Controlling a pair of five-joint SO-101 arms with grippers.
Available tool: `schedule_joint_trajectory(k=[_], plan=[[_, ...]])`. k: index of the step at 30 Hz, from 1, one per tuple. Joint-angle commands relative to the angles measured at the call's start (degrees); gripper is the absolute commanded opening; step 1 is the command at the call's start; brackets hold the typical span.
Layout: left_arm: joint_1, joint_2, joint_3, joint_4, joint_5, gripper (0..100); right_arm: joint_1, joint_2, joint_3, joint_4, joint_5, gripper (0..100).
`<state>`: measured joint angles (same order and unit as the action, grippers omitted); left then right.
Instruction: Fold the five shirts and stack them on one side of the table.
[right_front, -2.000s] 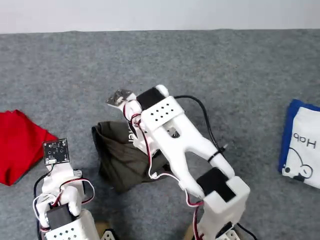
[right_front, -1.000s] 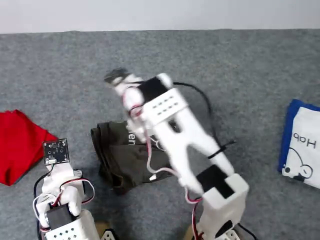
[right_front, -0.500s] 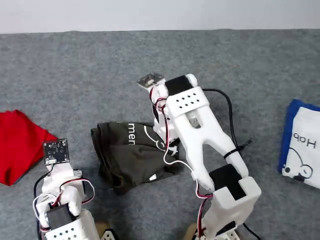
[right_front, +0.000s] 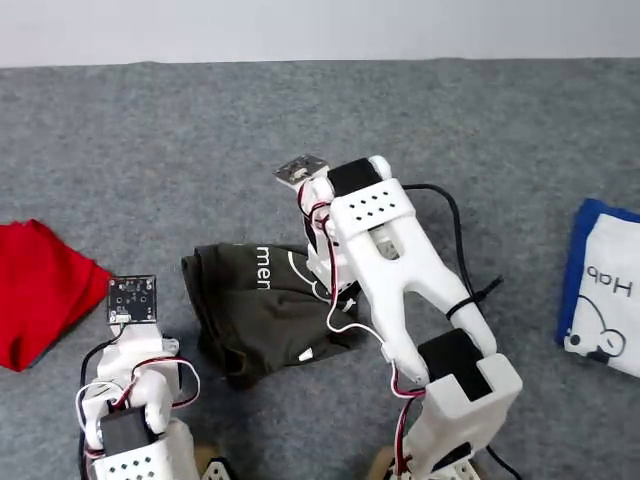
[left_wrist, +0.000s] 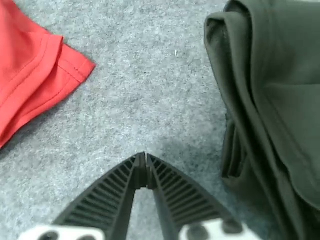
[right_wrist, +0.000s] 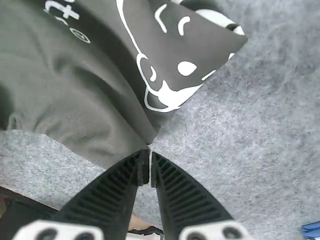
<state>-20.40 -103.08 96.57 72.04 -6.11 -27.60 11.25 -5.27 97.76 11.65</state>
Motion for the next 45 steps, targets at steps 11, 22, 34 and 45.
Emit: schedule_joint_trajectory(k=[11, 22, 34, 45], plan=[[-5.4, -1.1, -6.5, -10.0, -3.8, 1, 0.4, -3.4, -0.4, 0.7, -0.4, 1.0], [-19.6, -1.1, -17.6, -14.2, -3.7, 1, -5.2, 0.9, 5.3, -3.6, -0.8, 1.0], [-25.1, -1.0, -22.5, -14.0, -1.6, 1, -15.3, -1.8, 21.8, -7.5, -0.4, 1.0], [-25.1, -1.0, -20.7, -13.9, -1.6, 1, 0.8, -7.6, 4.8, -9.9, 4.2, 1.0]])
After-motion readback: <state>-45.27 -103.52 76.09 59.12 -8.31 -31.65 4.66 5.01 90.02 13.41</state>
